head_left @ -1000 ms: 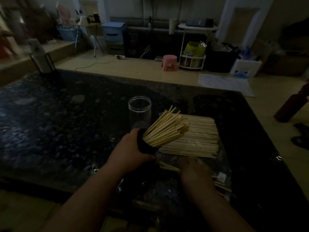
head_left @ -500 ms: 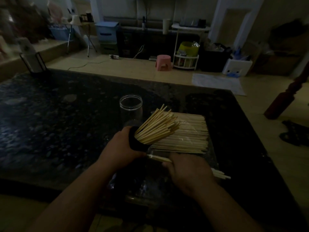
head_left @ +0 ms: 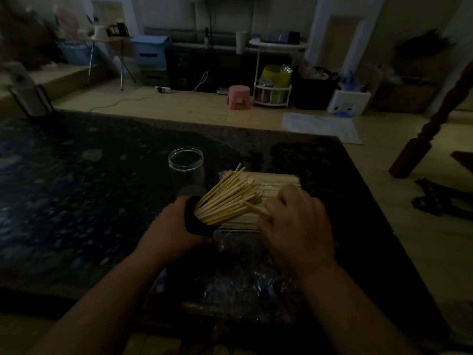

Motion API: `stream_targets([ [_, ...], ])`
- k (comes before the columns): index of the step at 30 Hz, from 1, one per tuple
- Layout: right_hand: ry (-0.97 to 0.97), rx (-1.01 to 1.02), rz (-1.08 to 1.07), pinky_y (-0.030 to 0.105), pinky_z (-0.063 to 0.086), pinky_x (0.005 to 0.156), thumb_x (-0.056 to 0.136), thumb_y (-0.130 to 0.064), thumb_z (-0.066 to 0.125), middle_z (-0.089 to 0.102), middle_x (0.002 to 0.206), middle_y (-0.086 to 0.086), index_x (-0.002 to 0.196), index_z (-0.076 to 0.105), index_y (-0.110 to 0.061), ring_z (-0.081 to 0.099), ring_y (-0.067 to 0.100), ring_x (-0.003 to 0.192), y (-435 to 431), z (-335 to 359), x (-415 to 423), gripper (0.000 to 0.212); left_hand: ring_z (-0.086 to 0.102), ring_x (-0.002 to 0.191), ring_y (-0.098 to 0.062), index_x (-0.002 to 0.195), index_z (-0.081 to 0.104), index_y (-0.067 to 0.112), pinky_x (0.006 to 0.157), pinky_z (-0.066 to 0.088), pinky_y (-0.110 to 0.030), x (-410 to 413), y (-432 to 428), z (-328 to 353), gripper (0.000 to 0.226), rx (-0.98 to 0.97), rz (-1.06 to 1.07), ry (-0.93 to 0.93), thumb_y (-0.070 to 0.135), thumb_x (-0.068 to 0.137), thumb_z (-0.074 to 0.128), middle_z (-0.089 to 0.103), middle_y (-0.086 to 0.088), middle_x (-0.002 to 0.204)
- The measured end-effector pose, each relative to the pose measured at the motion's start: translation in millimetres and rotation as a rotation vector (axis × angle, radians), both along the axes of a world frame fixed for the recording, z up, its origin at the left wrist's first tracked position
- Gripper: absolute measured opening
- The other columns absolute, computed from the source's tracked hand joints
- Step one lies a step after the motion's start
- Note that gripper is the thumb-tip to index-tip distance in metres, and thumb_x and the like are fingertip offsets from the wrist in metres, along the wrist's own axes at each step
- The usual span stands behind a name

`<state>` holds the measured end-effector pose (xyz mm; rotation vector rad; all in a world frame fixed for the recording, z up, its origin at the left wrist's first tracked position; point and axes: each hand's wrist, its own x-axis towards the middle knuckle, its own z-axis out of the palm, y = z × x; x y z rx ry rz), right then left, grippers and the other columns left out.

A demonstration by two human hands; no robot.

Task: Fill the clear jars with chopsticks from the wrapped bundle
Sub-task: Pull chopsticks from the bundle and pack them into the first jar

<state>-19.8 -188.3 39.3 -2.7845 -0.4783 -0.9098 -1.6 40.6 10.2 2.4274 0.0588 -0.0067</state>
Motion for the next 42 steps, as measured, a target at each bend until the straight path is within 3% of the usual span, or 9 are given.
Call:
stream_targets([
  [4,-0.094,0.179,0.009,0.028,0.039,0.047,0.08,-0.028,0.051,0.047,0.082,0.009,0.08,0.058,-0.01,0.048,0.024,0.061,0,4,2,0.019,0.054,0.098,-0.007,0.132,0.047,0.03,0.082,0.045,-0.026,1,2,-2,0.088,0.007,-0.013,-0.007,0.032,0.056,0.089,0.057,0.009,0.115],
  [7,-0.147,0.358,0.053,0.03,0.045,0.057,0.09,-0.018,0.05,0.047,0.09,0.004,0.087,0.063,-0.003,0.049,0.018,0.073,0,8,6,0.02,0.057,0.103,-0.012,0.134,0.046,0.031,0.083,0.046,-0.026,2,3,-3,0.091,0.017,-0.017,-0.002,0.032,0.054,0.09,0.059,0.005,0.119],
  [11,-0.138,0.613,0.174,0.003,0.035,0.079,0.097,-0.017,0.053,0.04,0.098,-0.006,0.1,0.068,0.0,0.043,-0.001,0.081,9,13,1,0.024,0.059,0.104,-0.014,0.132,0.047,0.03,0.083,0.047,-0.027,2,3,-4,0.092,0.031,-0.037,-0.012,0.032,0.051,0.091,0.059,0.005,0.119],
  [16,-0.129,0.863,0.207,0.0,0.036,0.075,0.096,-0.021,0.047,0.043,0.098,-0.018,0.093,0.07,-0.004,0.052,-0.011,0.086,20,12,1,0.029,0.059,0.104,-0.014,0.131,0.046,0.031,0.082,0.048,-0.028,4,5,-7,0.095,0.065,-0.046,0.002,0.035,0.048,0.091,0.058,0.004,0.12],
  [20,-0.161,0.849,0.19,0.006,0.039,0.079,0.098,-0.026,0.045,0.045,0.1,-0.022,0.095,0.071,-0.008,0.053,-0.006,0.088,24,11,-1,0.032,0.058,0.103,-0.012,0.134,0.045,0.032,0.082,0.048,-0.027,6,5,-9,0.099,0.072,-0.054,0.002,0.038,0.046,0.091,0.057,0.006,0.12],
  [26,-0.28,0.807,0.23,0.003,0.036,0.081,0.097,-0.017,0.048,0.047,0.099,-0.002,0.095,0.07,-0.001,0.05,-0.011,0.091,26,15,-7,0.028,0.058,0.105,-0.013,0.134,0.044,0.033,0.088,0.051,-0.033,6,5,-9,0.1,0.073,-0.052,0.011,0.039,0.046,0.09,0.056,0.005,0.122],
  [34,0.186,1.014,0.261,0.007,0.043,0.067,0.094,-0.017,0.06,0.065,0.08,-0.007,0.081,0.068,-0.02,0.062,-0.001,0.079,36,9,-1,0.016,0.059,0.104,-0.014,0.132,0.044,0.035,0.086,0.053,-0.035,6,4,-9,0.097,0.086,-0.062,0.004,0.042,0.046,0.089,0.056,0.005,0.121],
  [38,0.242,0.976,0.206,0.016,0.047,0.061,0.09,-0.021,0.065,0.067,0.076,-0.013,0.071,0.066,-0.031,0.063,0.002,0.071,33,6,0,0.022,0.059,0.103,-0.013,0.129,0.044,0.036,0.086,0.053,-0.035,8,5,-11,0.098,0.09,-0.081,0.019,0.045,0.042,0.087,0.057,0.006,0.119],
  [42,0.277,1.023,0.154,0.007,0.043,0.066,0.084,-0.021,0.072,0.064,0.083,-0.026,0.078,0.068,-0.027,0.062,-0.005,0.077,31,-1,4,0.009,0.059,0.103,-0.012,0.128,0.044,0.037,0.085,0.053,-0.037,8,5,-10,0.096,0.106,-0.087,0.024,0.045,0.042,0.087,0.056,0.008,0.119],
])
